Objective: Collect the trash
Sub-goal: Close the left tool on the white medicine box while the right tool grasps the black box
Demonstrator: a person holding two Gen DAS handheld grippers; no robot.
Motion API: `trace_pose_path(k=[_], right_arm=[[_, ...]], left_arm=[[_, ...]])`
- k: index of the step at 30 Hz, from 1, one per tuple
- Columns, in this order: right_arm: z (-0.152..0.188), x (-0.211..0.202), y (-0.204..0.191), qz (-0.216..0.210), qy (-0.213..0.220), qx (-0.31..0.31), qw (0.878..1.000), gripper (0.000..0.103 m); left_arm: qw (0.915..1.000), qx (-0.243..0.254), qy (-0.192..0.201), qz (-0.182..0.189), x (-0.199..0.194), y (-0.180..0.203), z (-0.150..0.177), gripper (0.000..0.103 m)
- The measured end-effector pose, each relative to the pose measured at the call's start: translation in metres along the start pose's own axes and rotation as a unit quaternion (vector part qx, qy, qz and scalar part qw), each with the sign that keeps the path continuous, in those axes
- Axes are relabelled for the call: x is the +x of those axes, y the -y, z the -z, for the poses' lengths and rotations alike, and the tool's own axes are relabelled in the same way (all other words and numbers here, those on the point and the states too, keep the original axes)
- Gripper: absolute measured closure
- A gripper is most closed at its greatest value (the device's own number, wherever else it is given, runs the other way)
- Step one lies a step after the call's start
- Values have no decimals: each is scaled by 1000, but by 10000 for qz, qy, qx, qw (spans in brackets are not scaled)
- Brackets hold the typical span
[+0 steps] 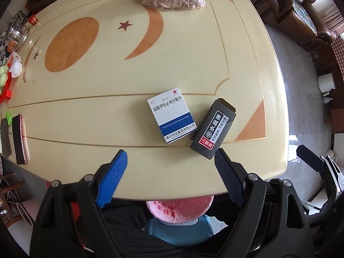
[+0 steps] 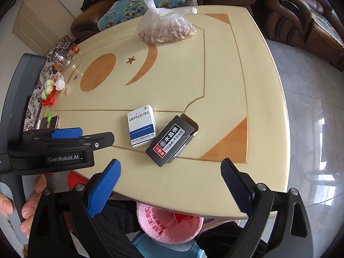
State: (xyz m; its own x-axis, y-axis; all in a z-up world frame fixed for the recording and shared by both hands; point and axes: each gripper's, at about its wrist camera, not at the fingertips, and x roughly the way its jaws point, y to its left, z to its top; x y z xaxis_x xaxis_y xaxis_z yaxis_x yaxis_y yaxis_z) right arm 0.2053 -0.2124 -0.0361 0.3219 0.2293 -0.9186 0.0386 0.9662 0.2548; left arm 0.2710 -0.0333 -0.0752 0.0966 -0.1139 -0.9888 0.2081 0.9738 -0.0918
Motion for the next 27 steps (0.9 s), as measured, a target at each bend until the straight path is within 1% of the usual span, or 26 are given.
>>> trace_pose_path(k=[8, 16, 22, 27], right_arm=[[-14, 44, 5, -62, -274, 224, 9994, 11], [-25, 96, 11, -8, -505, 533, 9973, 11], [-30, 124, 14, 113, -509, 674, 9964, 11], [-33, 144, 20, 124, -533, 956, 9939, 11]], left_arm=[[9994, -185, -214, 186, 35, -4, -31, 22], [9977, -324, -541, 247, 80, -8, -60, 22], [9955, -571, -686, 311, 103, -16, -69, 22], [9945, -692, -734, 293, 117, -21, -74, 22]])
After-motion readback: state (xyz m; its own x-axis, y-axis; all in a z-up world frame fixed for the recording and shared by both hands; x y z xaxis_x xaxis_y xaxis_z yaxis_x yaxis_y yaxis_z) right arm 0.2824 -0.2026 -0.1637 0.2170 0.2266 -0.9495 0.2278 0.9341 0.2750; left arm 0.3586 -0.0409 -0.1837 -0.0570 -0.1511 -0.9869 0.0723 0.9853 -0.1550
